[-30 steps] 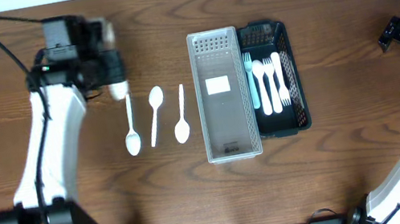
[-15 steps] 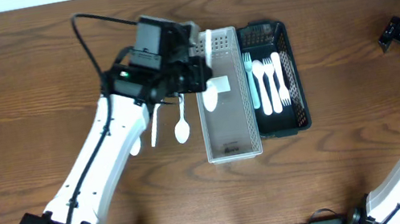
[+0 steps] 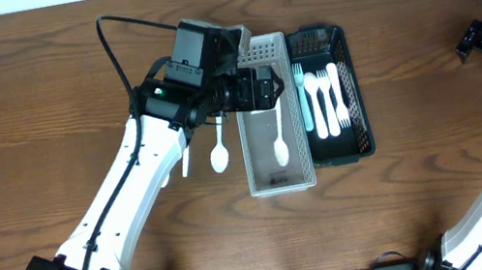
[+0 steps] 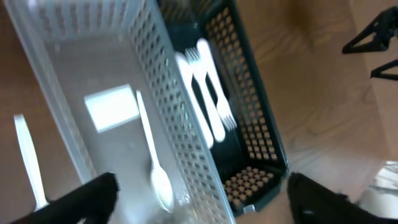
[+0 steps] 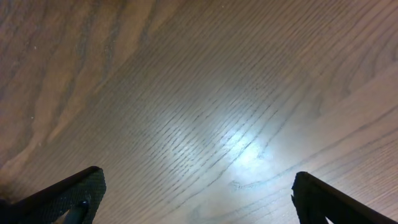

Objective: Pack container
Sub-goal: 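Carry the spoon right and drop it into the grey basket, then move the left gripper back and grasp the next white spoon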

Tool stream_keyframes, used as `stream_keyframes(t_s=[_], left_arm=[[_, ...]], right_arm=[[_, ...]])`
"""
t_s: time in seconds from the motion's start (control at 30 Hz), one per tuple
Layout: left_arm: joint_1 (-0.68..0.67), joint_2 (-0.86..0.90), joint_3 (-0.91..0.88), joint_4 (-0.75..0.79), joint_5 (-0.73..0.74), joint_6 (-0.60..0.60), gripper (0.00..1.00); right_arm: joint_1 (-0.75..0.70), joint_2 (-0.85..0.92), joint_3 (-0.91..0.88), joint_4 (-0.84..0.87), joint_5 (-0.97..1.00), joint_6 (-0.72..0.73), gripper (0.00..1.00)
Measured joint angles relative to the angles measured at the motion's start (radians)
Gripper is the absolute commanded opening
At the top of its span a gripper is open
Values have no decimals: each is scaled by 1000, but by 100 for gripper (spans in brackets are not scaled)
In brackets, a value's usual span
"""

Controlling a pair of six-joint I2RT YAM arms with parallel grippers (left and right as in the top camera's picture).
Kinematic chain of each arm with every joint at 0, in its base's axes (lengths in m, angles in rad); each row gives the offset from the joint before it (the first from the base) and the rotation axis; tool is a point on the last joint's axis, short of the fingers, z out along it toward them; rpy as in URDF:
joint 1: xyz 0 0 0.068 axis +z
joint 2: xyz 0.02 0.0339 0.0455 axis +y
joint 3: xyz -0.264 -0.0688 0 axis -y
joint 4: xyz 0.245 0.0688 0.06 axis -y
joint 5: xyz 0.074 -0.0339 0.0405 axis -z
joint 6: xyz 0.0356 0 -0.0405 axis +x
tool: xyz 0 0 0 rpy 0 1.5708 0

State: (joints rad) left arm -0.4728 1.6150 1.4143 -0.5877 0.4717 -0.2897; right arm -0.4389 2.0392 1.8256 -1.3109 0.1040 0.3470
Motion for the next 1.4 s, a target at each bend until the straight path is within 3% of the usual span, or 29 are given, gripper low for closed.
stream_keyframes(t_s=[0.2,0.43,0.57,0.73,1.17,1.4], left_arm=[[69,0,0,32,-66,32,98],[327,0,0,-249,-423,121,98],[450,1,-6,-307,-515,160,98],[512,18,-63,-312,-528,183,98],[462,230,-98,-309,-519,198,98],[456,278,-98,-299,-440,237,98]], right_arm=[[0,0,-1,1,0,0,99],[0,0,-1,1,1,0,99],[0,0,-1,0,0,0,99],[0,0,-1,0,0,0,99],[0,0,-1,1,0,0,99],[0,0,-1,1,0,0,99]])
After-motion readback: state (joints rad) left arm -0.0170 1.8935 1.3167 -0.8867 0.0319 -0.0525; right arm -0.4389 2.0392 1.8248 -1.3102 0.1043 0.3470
